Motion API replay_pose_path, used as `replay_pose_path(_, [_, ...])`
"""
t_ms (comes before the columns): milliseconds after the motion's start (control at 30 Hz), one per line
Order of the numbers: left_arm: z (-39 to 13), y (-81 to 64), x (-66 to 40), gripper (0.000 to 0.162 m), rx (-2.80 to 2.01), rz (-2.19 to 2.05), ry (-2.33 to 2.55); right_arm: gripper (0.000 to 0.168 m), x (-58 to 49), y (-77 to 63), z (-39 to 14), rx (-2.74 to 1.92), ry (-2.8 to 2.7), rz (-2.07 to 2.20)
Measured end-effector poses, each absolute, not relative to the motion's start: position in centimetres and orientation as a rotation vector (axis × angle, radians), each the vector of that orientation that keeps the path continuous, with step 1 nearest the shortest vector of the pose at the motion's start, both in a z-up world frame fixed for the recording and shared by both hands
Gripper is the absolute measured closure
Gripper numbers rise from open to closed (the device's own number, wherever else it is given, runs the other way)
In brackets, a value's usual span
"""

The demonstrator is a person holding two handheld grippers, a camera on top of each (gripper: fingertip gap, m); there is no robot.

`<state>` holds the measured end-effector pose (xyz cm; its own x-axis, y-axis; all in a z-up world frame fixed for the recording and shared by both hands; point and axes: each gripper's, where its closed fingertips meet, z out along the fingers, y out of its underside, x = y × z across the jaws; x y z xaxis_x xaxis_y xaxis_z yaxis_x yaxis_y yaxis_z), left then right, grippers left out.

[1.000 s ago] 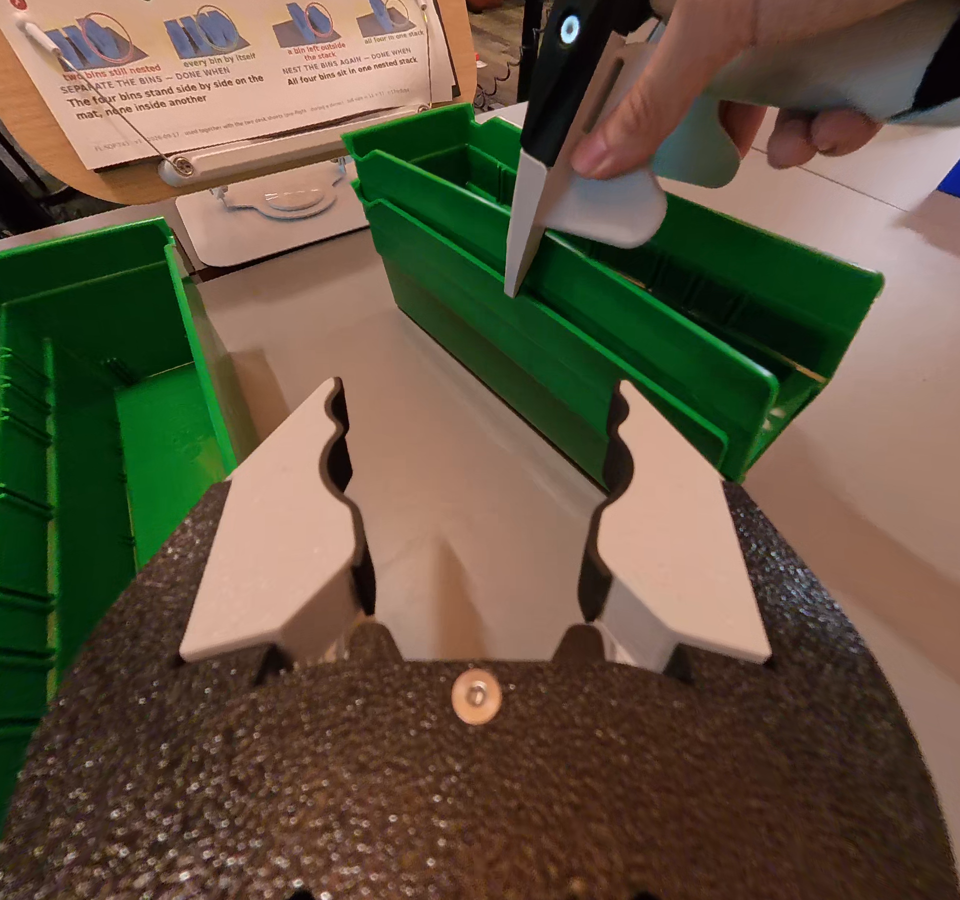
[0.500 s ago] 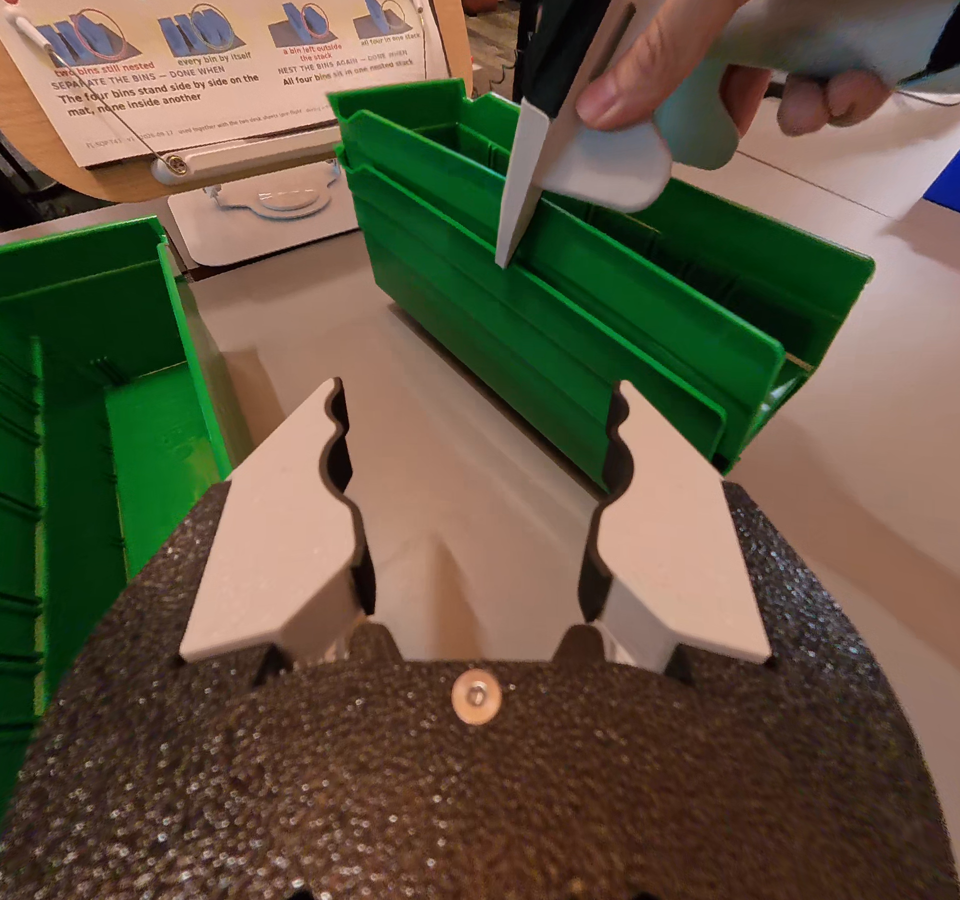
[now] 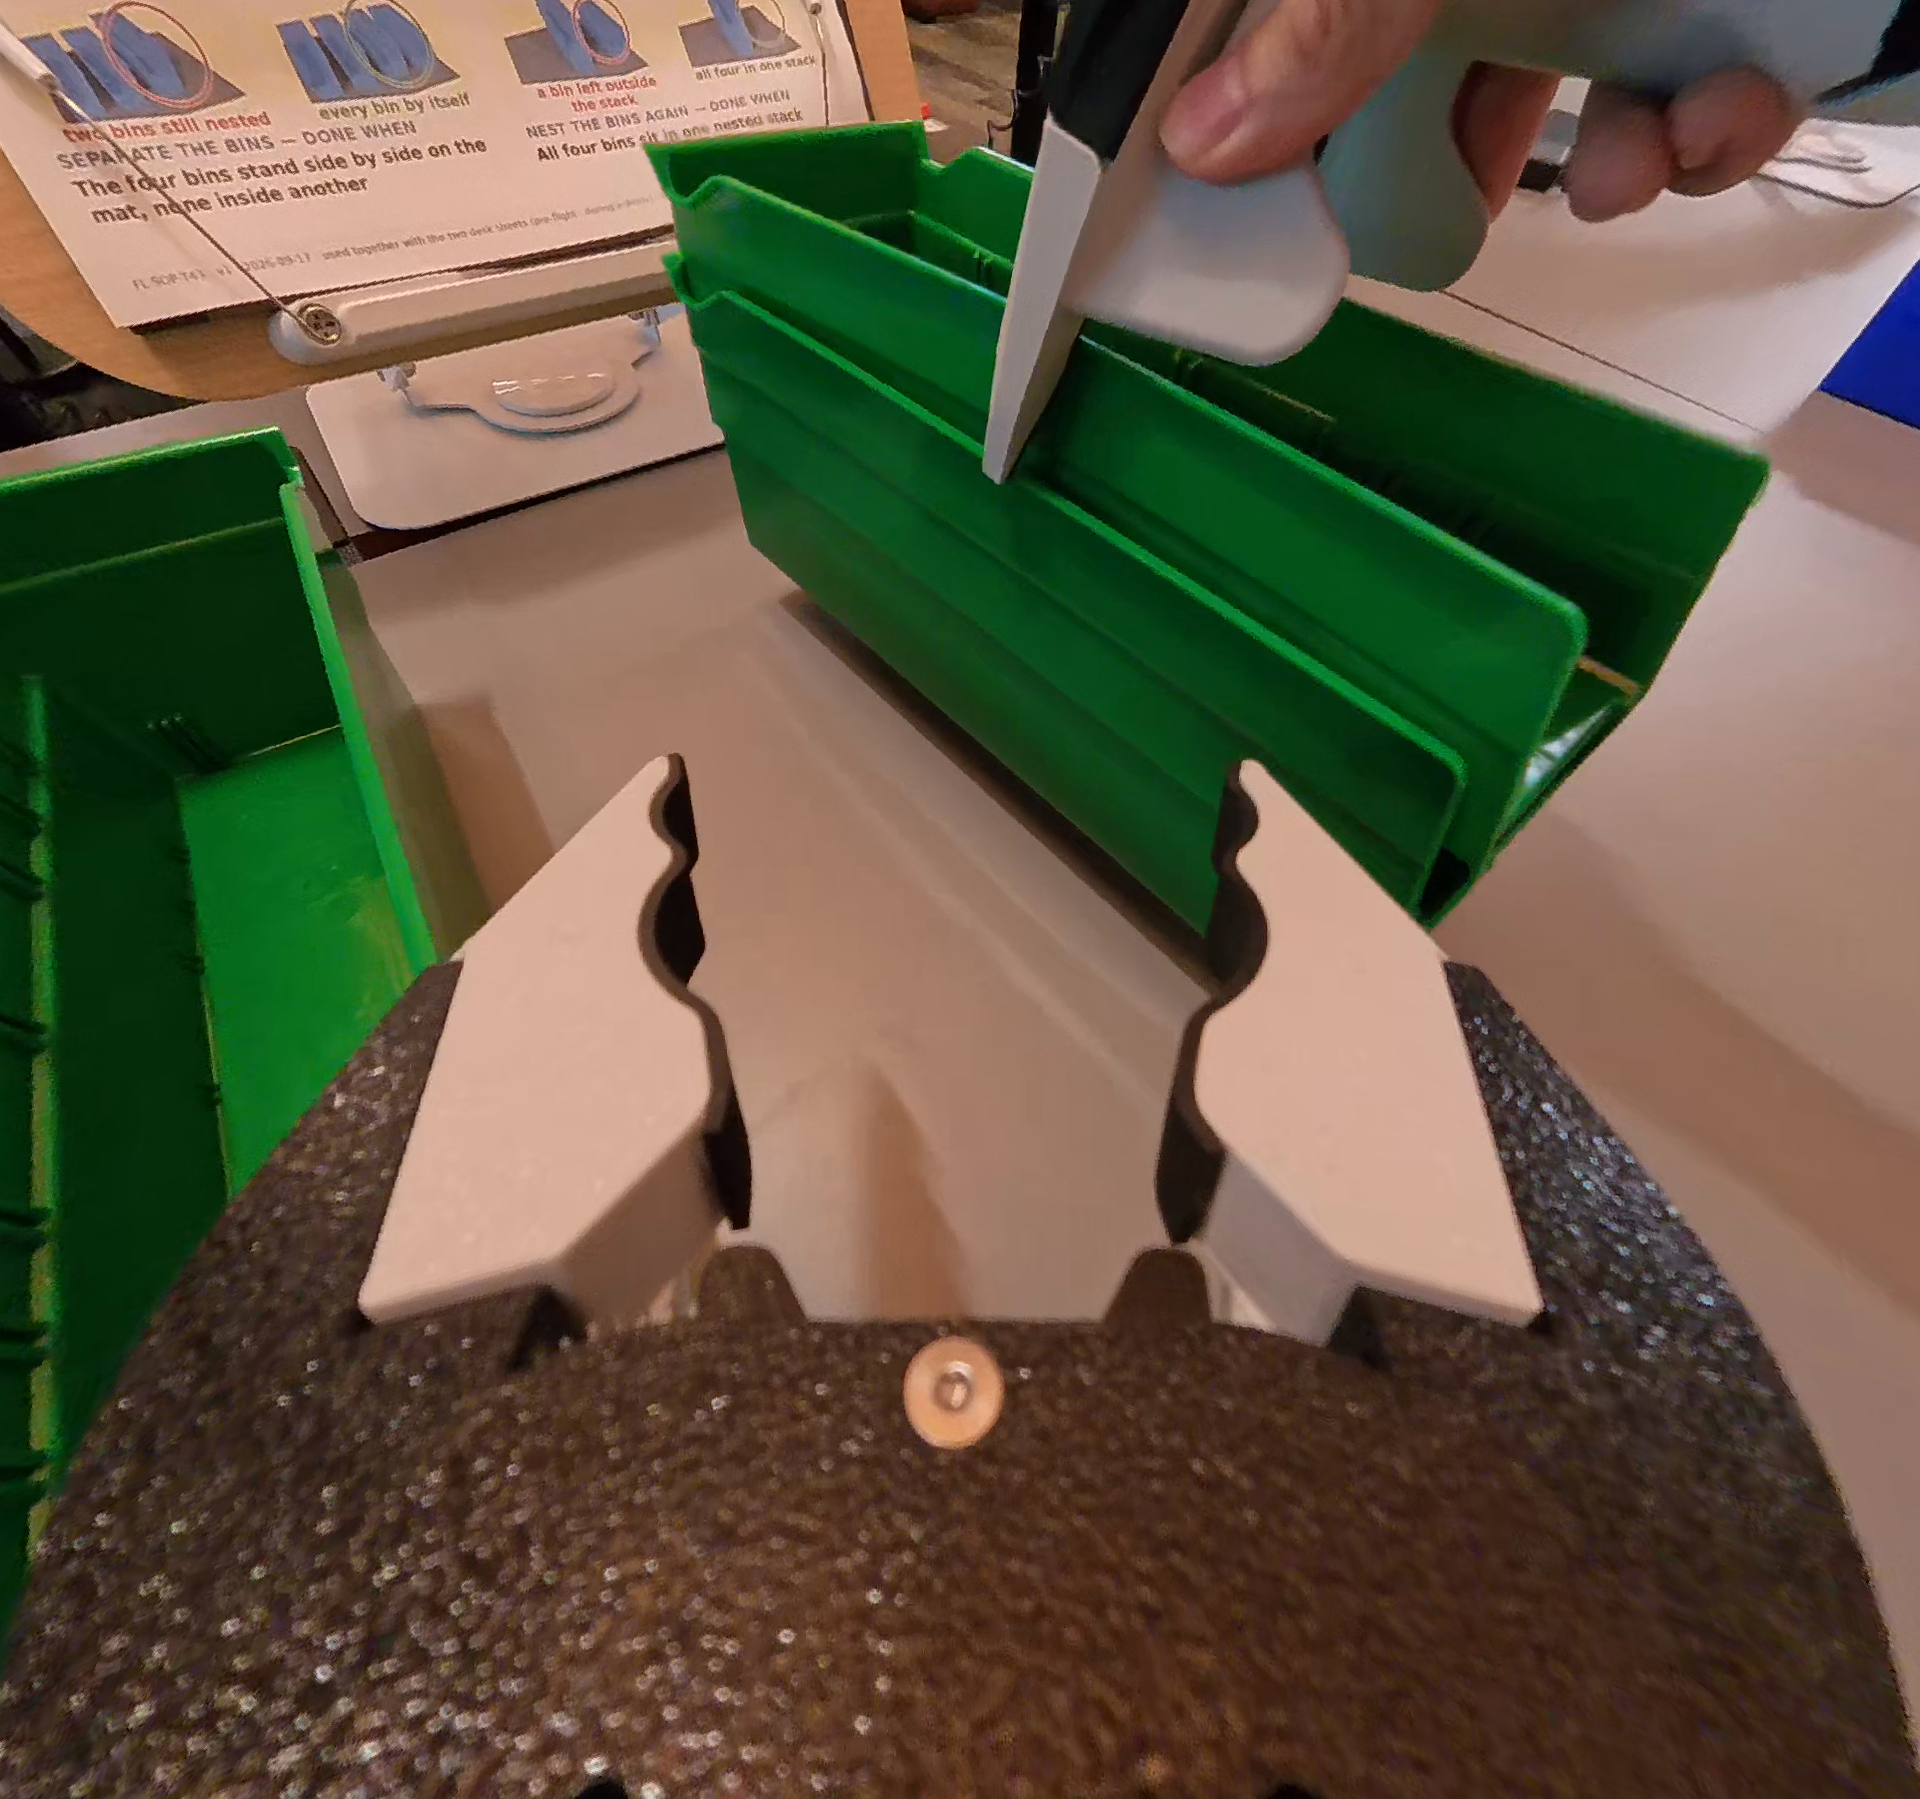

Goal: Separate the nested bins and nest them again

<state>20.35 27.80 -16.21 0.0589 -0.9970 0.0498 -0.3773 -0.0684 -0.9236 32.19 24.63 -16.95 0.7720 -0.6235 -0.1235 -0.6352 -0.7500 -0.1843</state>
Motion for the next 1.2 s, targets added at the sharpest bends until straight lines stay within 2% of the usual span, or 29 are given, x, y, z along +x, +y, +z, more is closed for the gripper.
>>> replay_pose_path(367, [-16.8, 27.6, 20.6, 0.064, -1.569, -0.992, 1.442, 0.063, 32.1, 24.1, -18.8, -2.788, 0.978, 0.065])
replay_pose_path(733, [-17.2, 27.8, 20.6, 0.064, -1.589, -0.997, 1.441, 0.052, 31.1, 22.7, -19.1, -2.844, 1.047, 0.027])
replay_pose_path(1200, [-16.9, 27.4, 20.6, 0.064, -1.572, -0.985, 1.453, 0.059, 30.6, 21.8, -18.4, -2.864, 1.04, 0.08])
